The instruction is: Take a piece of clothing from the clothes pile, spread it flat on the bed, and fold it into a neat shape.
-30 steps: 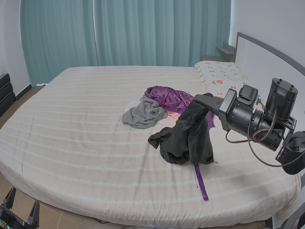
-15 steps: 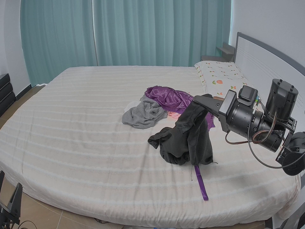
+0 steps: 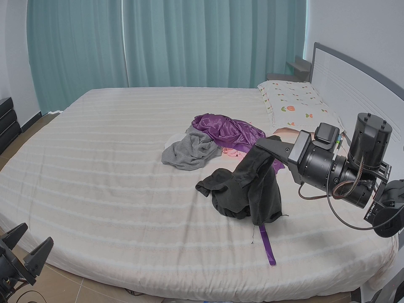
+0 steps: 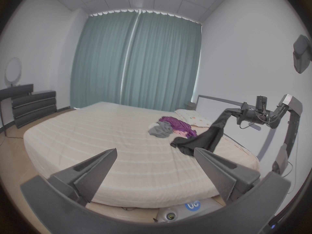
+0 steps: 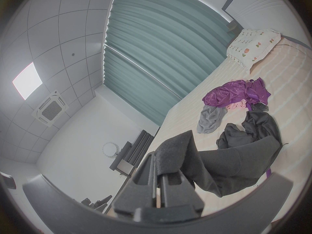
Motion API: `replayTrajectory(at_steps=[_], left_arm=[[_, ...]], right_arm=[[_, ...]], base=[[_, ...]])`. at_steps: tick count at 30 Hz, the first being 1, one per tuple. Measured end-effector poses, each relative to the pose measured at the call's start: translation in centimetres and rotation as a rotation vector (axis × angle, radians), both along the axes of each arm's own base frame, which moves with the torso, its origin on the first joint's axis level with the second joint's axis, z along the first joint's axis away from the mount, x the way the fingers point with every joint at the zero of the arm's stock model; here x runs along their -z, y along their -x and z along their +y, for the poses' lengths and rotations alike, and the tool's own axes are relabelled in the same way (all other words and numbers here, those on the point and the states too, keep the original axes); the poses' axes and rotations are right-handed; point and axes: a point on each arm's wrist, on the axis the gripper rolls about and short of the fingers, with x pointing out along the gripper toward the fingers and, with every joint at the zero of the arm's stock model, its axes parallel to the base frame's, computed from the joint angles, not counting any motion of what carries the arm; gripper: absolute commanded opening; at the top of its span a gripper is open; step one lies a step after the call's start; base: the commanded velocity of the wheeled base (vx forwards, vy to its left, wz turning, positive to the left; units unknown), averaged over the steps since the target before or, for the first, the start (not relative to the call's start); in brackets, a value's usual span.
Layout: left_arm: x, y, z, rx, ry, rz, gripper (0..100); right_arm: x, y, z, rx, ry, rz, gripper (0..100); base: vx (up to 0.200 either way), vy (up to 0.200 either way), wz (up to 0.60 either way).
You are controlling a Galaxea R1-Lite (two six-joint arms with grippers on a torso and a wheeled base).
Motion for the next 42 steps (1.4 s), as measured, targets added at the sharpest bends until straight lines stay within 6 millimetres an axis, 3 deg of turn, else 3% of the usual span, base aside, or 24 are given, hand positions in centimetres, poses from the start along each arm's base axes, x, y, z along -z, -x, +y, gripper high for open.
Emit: replayTrajectory(at_steps=[12,22,32,42], left_arm=[[0.2,-5.1,-1.1,0.181,-0.002,0.260,100],[1.5,-12.4,-3.7,0.281,-0.028,0.410,100],[5.9,-20.7,-7.9,0.350,-0.065,0.532,100],[10.5,-27.3,-13.7,0.378,-0.116,0.486,100]], right_arm=[[0.6,0.4,-0.7,0.019,0.033,0.009,0],[0.6,0.6,-1.0,0.036,0.053,-0.007,0],[-0.5,1.4,-1.3,0.031,0.054,-0.049,0],[-1.4,3.5,-1.1,-0.021,0.055,-0.093,0]], base=[[0.000,0.000,0.00],[0.000,0.000,0.00],[0.000,0.000,0.00],[0.000,0.000,0.00]])
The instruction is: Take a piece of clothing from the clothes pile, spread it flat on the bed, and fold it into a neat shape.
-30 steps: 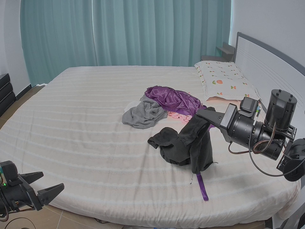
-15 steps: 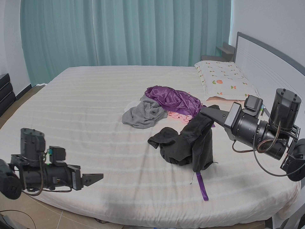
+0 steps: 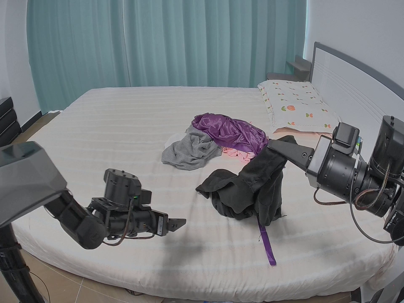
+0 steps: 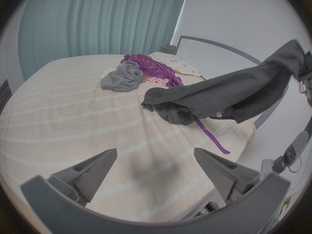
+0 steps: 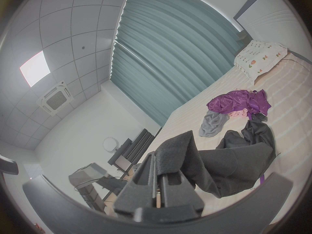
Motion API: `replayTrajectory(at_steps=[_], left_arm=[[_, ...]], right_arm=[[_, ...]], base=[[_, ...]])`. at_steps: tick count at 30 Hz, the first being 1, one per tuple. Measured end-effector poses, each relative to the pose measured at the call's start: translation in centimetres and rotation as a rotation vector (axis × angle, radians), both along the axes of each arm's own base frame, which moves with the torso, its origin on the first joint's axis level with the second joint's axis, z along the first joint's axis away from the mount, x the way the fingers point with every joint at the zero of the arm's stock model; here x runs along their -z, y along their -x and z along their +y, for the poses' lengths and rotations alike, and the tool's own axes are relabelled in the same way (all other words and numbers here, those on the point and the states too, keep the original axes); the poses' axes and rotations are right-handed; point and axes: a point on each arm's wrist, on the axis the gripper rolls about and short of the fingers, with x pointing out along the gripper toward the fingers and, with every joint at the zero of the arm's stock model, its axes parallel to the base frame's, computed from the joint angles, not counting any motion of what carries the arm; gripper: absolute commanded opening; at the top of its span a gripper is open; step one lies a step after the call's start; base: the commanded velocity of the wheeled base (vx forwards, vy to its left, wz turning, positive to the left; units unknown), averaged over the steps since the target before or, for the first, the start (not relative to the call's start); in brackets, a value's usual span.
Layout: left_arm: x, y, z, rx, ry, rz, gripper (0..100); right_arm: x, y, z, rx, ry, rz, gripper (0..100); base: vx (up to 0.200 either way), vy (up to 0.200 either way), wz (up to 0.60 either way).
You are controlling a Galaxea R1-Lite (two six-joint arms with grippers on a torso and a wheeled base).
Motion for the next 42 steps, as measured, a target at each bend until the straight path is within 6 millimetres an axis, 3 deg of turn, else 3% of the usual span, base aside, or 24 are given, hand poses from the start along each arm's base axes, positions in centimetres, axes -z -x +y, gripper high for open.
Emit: replayTrajectory(at_steps=[11,24,25,34,39,42], left_arm=[[4.1,-5.3,-4.6,-0.040,0.025,-0.058,100],[7.3,-10.7,-7.8,-0.124,0.013,-0.156,100],[7.6,-10.9,-8.0,-0.130,0.008,-0.156,0],[9.4,-12.0,-8.9,-0.203,-0.031,-0.182,0],[9.9,-11.4,-8.0,-0.230,-0.033,-0.175,0],[9.1,-10.5,-7.0,-0.259,-0.011,-0.163,0]], right_arm=[[-0.3,1.1,0.5,-0.045,-0.007,-0.015,0],[-1.1,1.6,0.3,-0.050,-0.028,-0.041,0],[-1.2,1.6,0.3,-0.050,-0.029,-0.042,0],[-1.2,1.1,-0.3,-0.027,-0.030,-0.042,0],[-0.7,0.1,-0.9,0.016,-0.020,-0.028,0],[-0.1,-1.2,-1.4,0.059,-0.004,-0.005,0]], base=[[0.000,0.000,0.00],[0.000,0.000,0.00],[0.000,0.000,0.00],[0.000,0.000,0.00],[0.000,0.000,0.00],[0.000,0.000,0.00]])
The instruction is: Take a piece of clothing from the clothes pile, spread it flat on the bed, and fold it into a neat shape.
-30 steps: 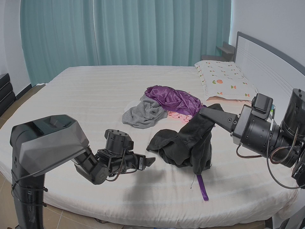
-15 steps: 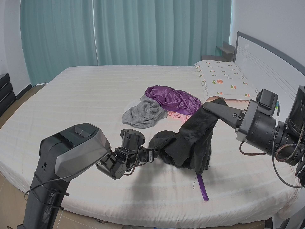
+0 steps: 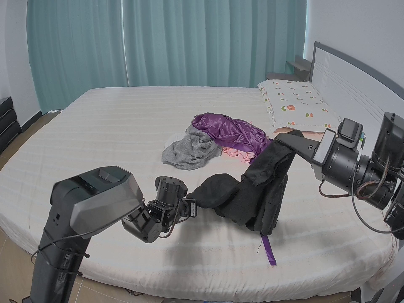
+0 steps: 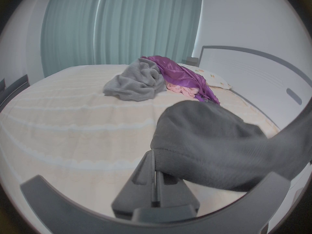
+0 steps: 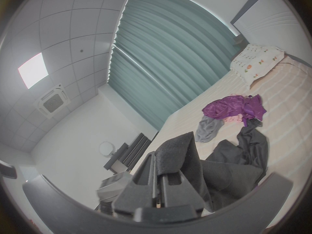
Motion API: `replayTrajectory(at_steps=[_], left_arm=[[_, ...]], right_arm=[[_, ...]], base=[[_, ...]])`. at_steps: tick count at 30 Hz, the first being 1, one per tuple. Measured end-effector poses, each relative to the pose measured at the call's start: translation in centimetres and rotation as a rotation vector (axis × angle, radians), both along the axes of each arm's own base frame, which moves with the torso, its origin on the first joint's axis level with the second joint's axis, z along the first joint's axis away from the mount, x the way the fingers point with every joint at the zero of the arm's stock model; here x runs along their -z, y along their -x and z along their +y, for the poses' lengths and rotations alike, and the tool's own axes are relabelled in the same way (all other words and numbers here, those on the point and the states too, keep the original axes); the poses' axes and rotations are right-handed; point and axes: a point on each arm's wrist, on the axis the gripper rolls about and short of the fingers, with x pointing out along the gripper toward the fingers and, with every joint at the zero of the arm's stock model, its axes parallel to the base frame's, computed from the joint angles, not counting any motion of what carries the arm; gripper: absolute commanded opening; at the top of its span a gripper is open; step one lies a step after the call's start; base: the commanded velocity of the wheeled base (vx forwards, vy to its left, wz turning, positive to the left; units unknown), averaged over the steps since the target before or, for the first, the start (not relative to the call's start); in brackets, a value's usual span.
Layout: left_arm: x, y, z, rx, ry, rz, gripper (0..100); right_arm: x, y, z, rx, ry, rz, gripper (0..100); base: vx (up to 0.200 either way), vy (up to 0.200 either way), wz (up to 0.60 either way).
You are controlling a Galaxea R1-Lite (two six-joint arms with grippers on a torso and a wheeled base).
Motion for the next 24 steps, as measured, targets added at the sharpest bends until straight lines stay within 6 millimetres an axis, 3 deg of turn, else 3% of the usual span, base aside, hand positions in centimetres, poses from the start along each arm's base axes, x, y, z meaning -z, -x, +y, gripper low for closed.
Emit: replayTrajectory(at_steps=[4,9,17,21,24], left_arm=[[-2.9,1.2,1.2,-0.038,0.059,-0.010,0],[-9.0,3.0,3.1,-0.087,0.162,-0.071,0],[-18.6,8.0,6.6,-0.150,0.324,-0.197,0],[-21.4,11.1,8.4,-0.171,0.356,-0.228,0],[-21.7,13.0,9.4,-0.182,0.359,-0.221,0]], right_arm=[[1.0,-2.2,-0.4,0.064,0.017,0.031,0],[1.1,-5.4,-1.0,0.186,0.007,0.012,0],[-1.9,-9.1,-1.8,0.340,-0.045,-0.127,0],[-2.9,-9.4,-2.1,0.362,-0.044,-0.175,0],[-2.1,-9.0,-2.4,0.365,-0.022,-0.156,0]], base=[[0.000,0.000,0.00],[0.000,0.000,0.00],[0.000,0.000,0.00],[0.000,0.000,0.00],[0.000,0.000,0.00]])
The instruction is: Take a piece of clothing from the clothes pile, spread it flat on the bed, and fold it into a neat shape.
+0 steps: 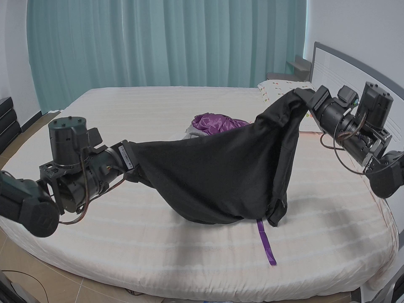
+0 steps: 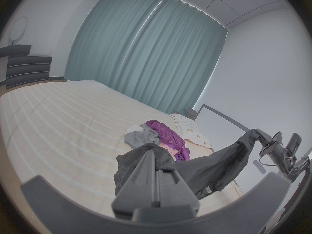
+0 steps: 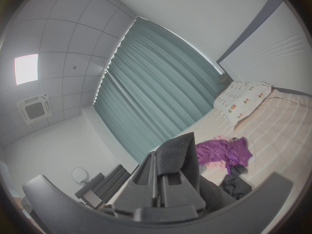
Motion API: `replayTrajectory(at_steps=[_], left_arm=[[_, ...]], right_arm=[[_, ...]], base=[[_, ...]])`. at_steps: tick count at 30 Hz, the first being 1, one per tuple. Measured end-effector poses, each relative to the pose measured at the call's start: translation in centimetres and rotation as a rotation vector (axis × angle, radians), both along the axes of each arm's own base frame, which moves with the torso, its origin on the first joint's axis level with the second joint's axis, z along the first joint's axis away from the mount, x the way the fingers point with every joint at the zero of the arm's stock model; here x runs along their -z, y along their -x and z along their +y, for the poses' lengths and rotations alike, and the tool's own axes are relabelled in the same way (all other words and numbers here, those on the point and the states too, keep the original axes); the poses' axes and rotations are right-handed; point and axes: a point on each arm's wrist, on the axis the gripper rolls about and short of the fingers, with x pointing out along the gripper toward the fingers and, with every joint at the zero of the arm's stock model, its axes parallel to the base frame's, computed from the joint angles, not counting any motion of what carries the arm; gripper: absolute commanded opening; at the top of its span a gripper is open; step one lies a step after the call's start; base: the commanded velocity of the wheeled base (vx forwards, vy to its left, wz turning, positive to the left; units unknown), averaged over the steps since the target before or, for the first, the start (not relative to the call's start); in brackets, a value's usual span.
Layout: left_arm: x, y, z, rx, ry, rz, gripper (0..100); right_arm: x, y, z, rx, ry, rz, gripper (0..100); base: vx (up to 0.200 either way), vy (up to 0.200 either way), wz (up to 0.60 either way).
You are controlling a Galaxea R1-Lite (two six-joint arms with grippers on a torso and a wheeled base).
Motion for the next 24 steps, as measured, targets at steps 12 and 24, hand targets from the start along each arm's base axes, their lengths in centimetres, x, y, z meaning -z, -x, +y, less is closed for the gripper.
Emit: replayTrajectory(at_steps=[12,24], left_arm=[[2.9,4.3,1.8,-0.052,0.130,0.161,0],[5.5,6.0,2.4,-0.049,0.156,0.281,0]], right_arm=[[8.4,2.8,-0.8,-0.048,0.105,0.239,0],[12.4,4.1,-1.4,-0.033,0.023,0.404,0]], base=[[0.000,0.000,0.00],[0.000,0.000,0.00]])
